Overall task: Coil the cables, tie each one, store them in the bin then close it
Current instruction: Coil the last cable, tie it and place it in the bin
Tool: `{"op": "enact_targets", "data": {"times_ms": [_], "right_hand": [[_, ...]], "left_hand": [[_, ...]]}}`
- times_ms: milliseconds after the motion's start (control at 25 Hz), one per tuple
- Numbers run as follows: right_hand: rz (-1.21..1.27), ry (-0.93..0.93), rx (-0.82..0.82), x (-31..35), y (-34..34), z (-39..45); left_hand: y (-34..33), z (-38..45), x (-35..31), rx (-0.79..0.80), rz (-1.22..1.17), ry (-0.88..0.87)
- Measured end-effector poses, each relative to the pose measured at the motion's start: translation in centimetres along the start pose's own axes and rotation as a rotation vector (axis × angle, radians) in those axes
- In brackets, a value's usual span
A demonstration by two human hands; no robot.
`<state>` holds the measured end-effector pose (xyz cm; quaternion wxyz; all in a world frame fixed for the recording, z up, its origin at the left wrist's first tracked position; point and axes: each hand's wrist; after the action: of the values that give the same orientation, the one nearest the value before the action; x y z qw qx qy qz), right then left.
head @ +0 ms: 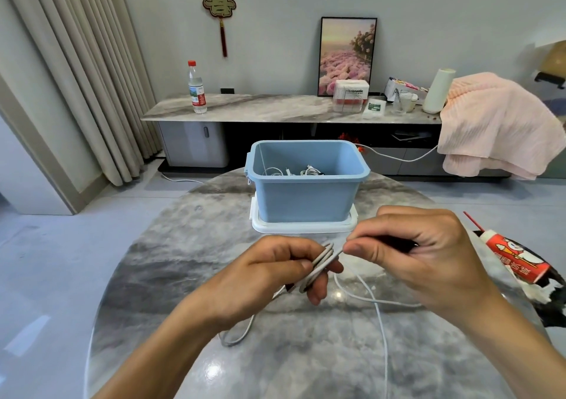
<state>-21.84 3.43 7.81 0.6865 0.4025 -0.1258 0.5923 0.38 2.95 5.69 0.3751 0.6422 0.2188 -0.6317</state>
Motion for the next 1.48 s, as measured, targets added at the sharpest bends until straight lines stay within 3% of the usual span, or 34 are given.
{"op": "enact_targets", "data": {"times_ms": [200, 480, 600, 760, 880, 1040, 1080, 1240, 1360, 1480], "right_hand": [[0.095, -0.167, -0.211, -1.8, -0.5, -0.3], [0.091, -0.116, -0.415, -0.9, -2.0, -0.5], [0.224, -0.331, -0.347, -1.6, -5.8, -1.8], [0.178, -0.516, -0.067, -1.0, -10.2, -3.3], [0.141, -0.653, 0.146, 0.6, -11.0, -3.3], [0.124, -0.647, 0.234, 2.1, -6.6, -1.5], [0.055, -0.618, 0.239, 2.3, -5.2, -1.0], [-0.428, -0.293, 0.068, 2.0, -1.8, -0.5], [-0.443, -0.105, 0.076, 0.6, -0.1, -0.2], [0.018, -0.191, 0.123, -0.8, 0.1, 0.2]], "left_hand": [[-1.3, 0.5, -0.6, -0.130, -0.372, 0.034], [-1.9, 0.3, -1.3, -0.215, -0.464, -0.001], [-1.7, 0.2, -0.7, -0.317, -0.643, -0.042], [-1.3, 0.9, 0.3, -0.534, -0.711, -0.086], [-1.2, 1.2, 0.8, -0.653, -0.345, -0.081], [-1.4, 0.5, 1.6, -0.515, 0.649, -0.285], [-1.3, 0.4, 1.6, -0.479, 0.805, -0.334], [-1.1, 0.2, 0.1, -0.328, 0.989, -0.356], [-1.0, -0.2, -0.7, -0.242, 0.798, -0.287], [-0.9, -0.5, -0.8, -0.158, 0.166, -0.104]]}}
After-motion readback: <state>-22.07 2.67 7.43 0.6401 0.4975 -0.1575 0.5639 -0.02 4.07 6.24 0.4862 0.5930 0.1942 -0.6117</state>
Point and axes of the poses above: each hand's wrist, its own z-axis towards the middle knuckle, its own y-axis out of the back of the hand, x = y × z, and after that the axes turned 7 degrees about z, right-handed
